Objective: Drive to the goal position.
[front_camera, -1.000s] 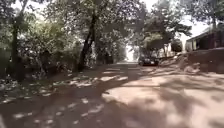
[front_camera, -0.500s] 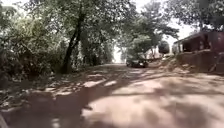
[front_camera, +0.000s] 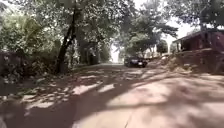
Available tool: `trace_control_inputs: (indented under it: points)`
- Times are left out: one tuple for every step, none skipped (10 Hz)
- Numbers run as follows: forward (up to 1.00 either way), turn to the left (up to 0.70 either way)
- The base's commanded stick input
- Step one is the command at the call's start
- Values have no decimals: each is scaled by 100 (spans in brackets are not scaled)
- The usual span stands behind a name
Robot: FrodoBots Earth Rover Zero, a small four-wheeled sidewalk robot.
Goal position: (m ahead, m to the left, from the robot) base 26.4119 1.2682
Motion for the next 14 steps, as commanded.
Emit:
trace_control_inputs:
  points:
    - [100, 0]
    - [100, 0]
    - [100, 0]
    - [100, 0]
    - [100, 0]
    - [100, 0]
    - [100, 0]
    - [100, 0]
    - [100, 0]
    - [100, 0]
    - [100, 7]
    - [100, 19]
    - [100, 21]
    - [100, 3]
